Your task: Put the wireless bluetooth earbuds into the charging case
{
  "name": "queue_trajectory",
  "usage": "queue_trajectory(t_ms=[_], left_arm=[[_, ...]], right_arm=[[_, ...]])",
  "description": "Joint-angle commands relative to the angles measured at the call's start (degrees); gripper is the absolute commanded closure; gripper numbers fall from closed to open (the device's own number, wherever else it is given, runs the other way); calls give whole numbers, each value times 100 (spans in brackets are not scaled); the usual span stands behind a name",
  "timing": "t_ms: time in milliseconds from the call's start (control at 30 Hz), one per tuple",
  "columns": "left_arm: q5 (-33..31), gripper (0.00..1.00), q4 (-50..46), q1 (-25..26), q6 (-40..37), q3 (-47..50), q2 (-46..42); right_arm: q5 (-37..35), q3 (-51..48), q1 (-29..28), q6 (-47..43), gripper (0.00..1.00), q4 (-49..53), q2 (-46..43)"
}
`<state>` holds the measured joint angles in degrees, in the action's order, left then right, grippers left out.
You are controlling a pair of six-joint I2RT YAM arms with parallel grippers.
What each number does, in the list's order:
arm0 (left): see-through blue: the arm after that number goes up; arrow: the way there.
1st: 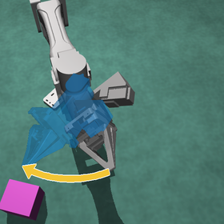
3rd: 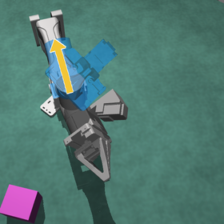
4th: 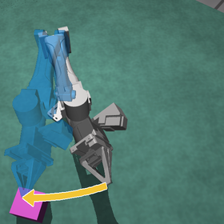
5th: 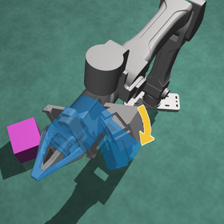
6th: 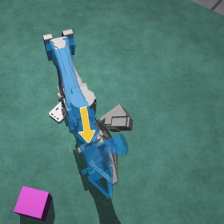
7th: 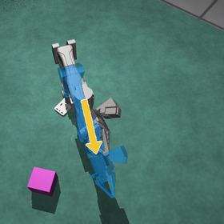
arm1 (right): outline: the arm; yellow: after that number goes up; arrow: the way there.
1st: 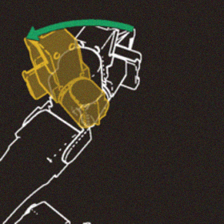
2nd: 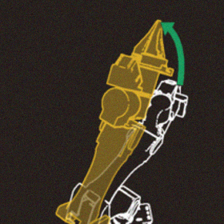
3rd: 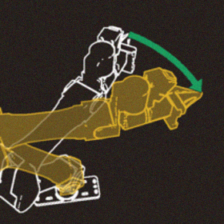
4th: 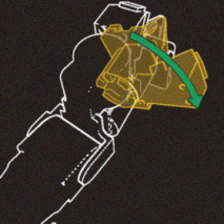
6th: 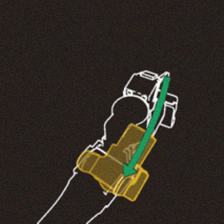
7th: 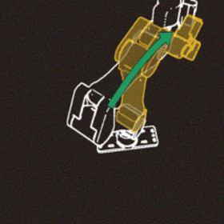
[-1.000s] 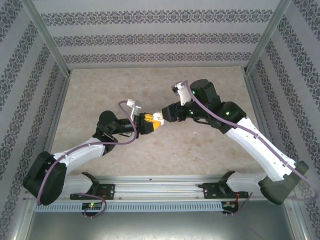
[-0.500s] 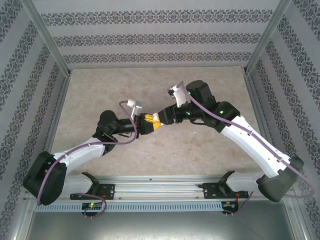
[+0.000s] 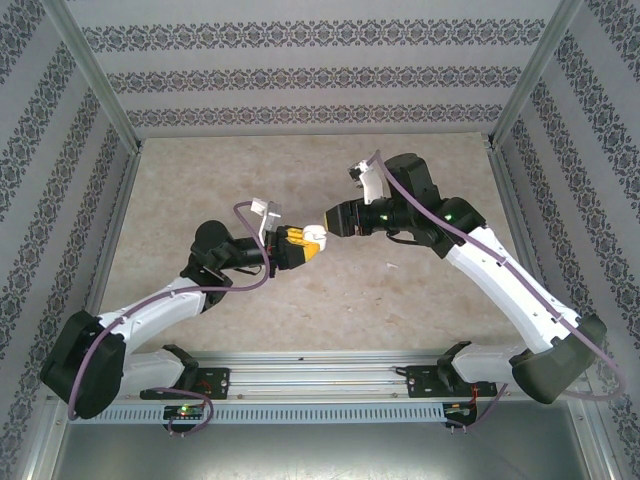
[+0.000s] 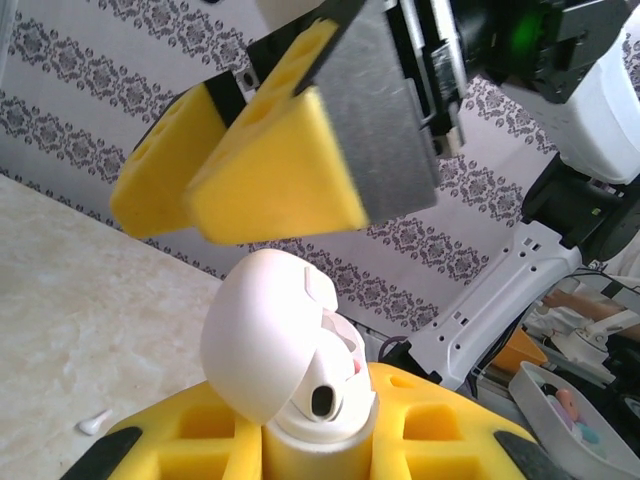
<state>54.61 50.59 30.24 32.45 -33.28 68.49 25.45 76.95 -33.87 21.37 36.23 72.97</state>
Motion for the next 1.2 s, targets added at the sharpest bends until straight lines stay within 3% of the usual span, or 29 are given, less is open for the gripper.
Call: queue_trajectory(t_ms=[0, 333, 400, 533, 800, 1167], left_arm=[[-9, 100, -106, -40, -320, -189, -154], [-99, 100, -445, -60, -553, -159, -222], [-83, 100, -588, -64, -681, -173, -258], [-4, 100, -1040, -63, -1106, -224, -409], [284, 100, -1055, -68, -1546, -283, -512], [611, 100, -1243, -71, -2594, -54, -726]], right_arm=[[188, 118, 17, 136, 41, 61, -6], [281, -92, 47, -38, 40, 60, -695], [14, -223, 51, -40, 39, 217, -762], [238, -365, -71, -68, 39, 193, -846], [393, 105, -674, -423, 39, 241, -316], [90, 613, -648, -308, 41, 455, 226]])
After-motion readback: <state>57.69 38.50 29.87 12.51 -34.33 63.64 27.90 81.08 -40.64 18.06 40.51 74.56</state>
